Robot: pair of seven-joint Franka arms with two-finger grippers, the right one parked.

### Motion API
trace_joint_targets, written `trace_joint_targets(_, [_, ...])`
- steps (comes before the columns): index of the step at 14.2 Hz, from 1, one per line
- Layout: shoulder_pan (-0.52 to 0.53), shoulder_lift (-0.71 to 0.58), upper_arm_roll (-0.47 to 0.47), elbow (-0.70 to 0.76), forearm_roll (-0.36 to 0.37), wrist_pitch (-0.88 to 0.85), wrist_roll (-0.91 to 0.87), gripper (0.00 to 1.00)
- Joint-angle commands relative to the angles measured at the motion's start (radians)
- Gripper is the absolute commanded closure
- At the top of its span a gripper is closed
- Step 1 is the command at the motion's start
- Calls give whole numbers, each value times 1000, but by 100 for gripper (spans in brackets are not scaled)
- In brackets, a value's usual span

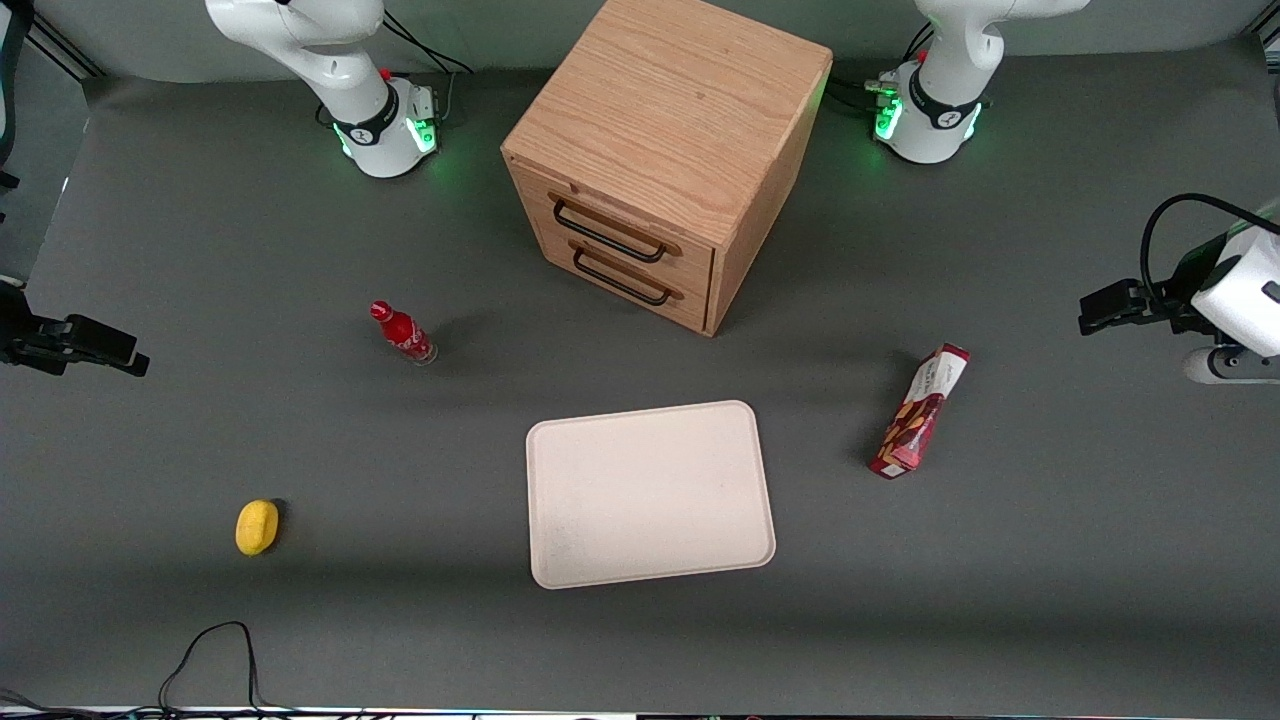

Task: Place red cookie box on tray
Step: 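Move the left gripper over the red tartan shortbread box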

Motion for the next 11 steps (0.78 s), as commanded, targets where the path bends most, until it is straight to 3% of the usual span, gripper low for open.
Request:
trace_joint_targets(1, [0,-14,3,4,-4,-24,29,0])
trace_joint_targets(6, [-14,-9,0,-2,-7,-17,23,0])
trace_joint_targets(11, [-104,20,-1,-10,-39,31,14,0])
